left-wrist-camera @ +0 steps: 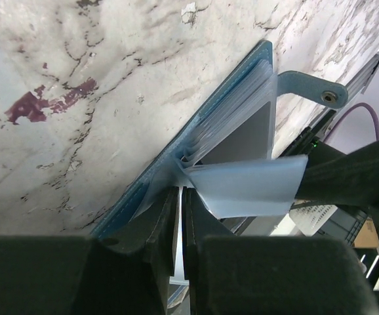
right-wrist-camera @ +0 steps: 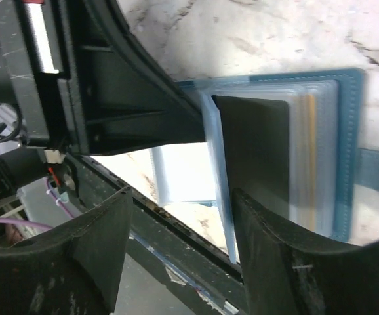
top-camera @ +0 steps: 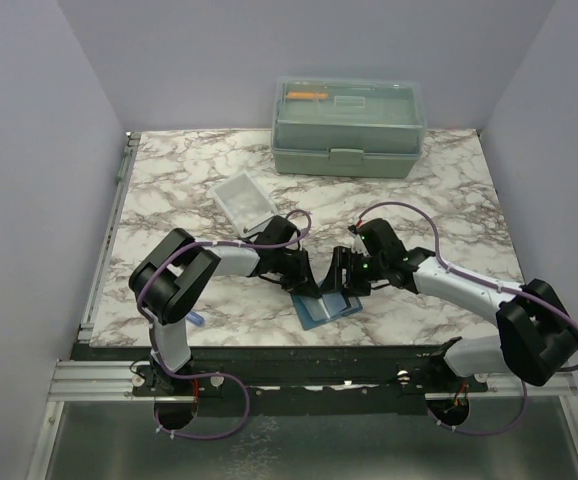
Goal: Put the credit cards into the card holder
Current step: Turn over the card slot in the card holder.
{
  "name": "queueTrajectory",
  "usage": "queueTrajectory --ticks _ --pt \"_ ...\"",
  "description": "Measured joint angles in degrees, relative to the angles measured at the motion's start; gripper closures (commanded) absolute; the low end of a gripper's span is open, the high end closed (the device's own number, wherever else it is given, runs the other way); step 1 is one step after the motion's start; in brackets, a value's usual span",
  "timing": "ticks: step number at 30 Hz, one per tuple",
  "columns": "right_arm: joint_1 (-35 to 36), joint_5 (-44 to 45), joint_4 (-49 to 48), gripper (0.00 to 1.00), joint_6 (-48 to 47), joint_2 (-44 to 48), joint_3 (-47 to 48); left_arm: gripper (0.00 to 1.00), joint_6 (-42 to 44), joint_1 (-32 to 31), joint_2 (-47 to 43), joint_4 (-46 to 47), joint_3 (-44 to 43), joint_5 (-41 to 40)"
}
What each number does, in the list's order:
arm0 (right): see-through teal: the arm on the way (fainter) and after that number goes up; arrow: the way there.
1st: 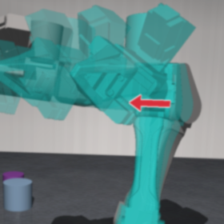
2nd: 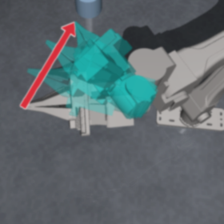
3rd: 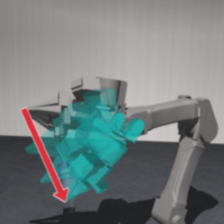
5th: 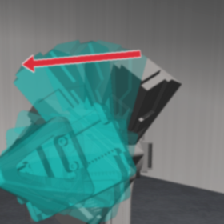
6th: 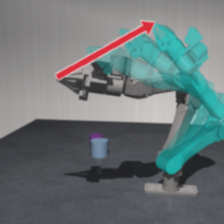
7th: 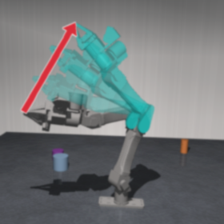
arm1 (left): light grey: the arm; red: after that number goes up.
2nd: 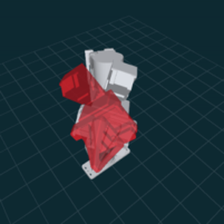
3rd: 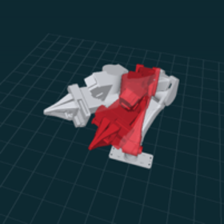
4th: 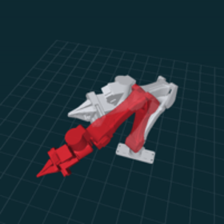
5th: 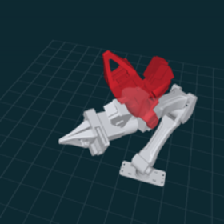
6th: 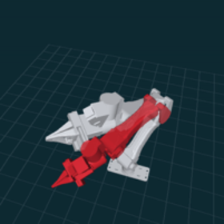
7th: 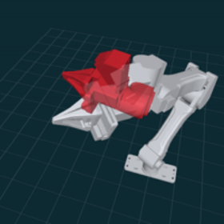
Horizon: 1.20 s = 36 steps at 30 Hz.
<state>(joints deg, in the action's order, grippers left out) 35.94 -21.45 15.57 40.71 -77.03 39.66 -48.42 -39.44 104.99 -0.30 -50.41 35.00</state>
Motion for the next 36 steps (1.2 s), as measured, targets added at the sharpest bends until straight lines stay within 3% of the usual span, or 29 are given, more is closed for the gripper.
queueTrajectory --ticks 7,16,28,36 --pt "0.4 -3.5 -3.7 0.37 1.1 -0.6 -0.1 0.84 0.0 0.0 -0.4 -0.1 0.1 -0.5" --pt "0.5 -5.9 -6.6 0.37 1.5 -3.3 -0.1 0.70 0.8 1.0 -3.3 -2.5 1.7 -1.6" --pt "3.9 -9.9 -12.1 0.37 3.4 -6.5 -0.4 0.77 1.2 4.2 -6.5 -5.8 4.4 -0.9" --pt "6.2 -10.4 -15.2 0.37 4.9 -8.8 -0.3 0.66 0.6 5.8 -7.9 -5.5 6.4 1.1"
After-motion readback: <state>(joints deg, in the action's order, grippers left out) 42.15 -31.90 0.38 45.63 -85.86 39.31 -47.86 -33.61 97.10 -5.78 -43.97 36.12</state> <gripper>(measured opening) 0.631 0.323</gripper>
